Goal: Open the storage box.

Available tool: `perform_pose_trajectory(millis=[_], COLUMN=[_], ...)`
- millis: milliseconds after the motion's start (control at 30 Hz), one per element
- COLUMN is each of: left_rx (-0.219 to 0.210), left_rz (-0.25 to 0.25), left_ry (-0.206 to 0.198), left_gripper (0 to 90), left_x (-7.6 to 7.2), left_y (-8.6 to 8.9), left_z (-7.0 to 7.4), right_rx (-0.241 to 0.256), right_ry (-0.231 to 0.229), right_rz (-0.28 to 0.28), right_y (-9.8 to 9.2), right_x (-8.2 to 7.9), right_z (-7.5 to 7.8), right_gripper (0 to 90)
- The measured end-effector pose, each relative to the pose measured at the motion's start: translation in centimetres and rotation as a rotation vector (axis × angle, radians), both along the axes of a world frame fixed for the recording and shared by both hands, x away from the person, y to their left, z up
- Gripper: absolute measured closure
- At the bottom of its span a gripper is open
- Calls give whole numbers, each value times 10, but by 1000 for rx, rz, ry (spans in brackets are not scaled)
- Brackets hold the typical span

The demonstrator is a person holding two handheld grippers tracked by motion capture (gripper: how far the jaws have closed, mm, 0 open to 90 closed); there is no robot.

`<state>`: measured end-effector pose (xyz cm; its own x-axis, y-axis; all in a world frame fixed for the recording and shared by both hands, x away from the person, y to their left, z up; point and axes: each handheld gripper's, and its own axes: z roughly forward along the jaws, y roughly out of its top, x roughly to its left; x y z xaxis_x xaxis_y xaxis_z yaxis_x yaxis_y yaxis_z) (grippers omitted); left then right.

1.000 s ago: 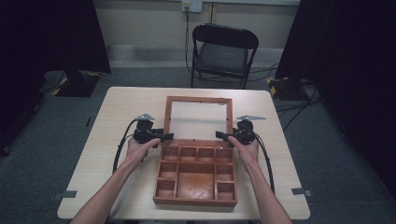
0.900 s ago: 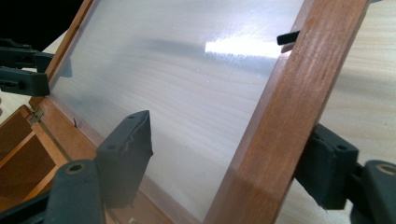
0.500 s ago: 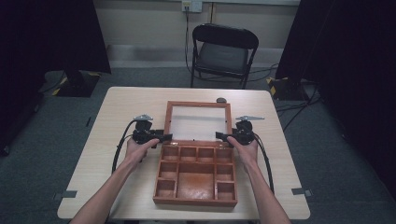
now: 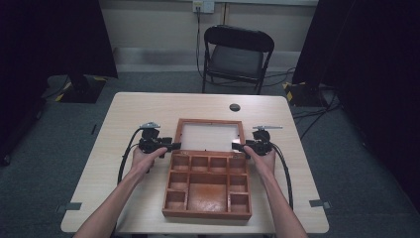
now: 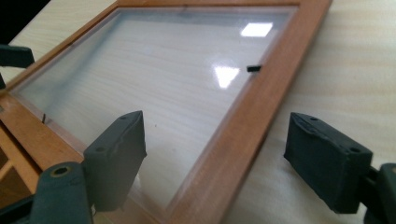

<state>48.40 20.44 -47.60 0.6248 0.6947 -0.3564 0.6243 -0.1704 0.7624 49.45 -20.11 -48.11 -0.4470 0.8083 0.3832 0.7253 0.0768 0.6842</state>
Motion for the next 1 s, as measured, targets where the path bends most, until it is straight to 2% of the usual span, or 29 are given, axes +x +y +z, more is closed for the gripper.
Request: perform_pose_trajectory(millis=[33, 100, 133, 167, 200, 400, 567, 633, 733, 800, 833, 867, 900, 933, 1000], left_rx=[16, 25, 37, 50, 60, 161, 239, 294, 340, 370, 409, 397, 381, 369, 370], left_rz=[-4, 10, 17, 24, 38, 85, 97, 100, 108, 116, 112, 119, 126, 129, 130], left_ry=[1, -10, -15, -22, -25, -22, -15, -5, 4, -47, -79, -107, -108, -127, -128], left_gripper=[343, 317, 309, 305, 294, 249, 198, 190, 192, 181, 181, 168, 148, 137, 130], left_x=[-1, -4, -6, -8, -9, -23, -37, -44, -51, -56, -58, -60, -60, -61, -61], left_y=[2, 6, 10, 14, 18, 45, 64, 67, 70, 69, 68, 66, 66, 66, 67], left_z=[1, 2, 3, 4, 5, 0, -5, -8, -14, -17, -19, -22, -24, -26, -26], right_rx=[18, 2, 15, 28, 19, -87, -217, -263, -365, -412, -407, -395, -383, -379, -373], right_ry=[19, -26, -42, -40, -39, -41, -10, 12, -22, -54, -78, -107, -131, -141, -159], right_rz=[10, -26, -35, -31, -36, -88, -79, -90, -105, -123, -130, -137, -141, -139, -146], right_y=[-3, -10, -15, -20, -25, -55, -75, -81, -85, -88, -89, -90, -91, -91, -92], right_x=[0, -4, -6, -9, -11, -35, -61, -73, -88, -96, -100, -103, -105, -106, -107], right_z=[1, 6, 9, 10, 11, 11, 3, -2, -6, -9, -11, -14, -16, -17, -19], right_gripper=[174, 200, 188, 176, 178, 146, 148, 146, 140, 134, 133, 133, 132, 128, 121])
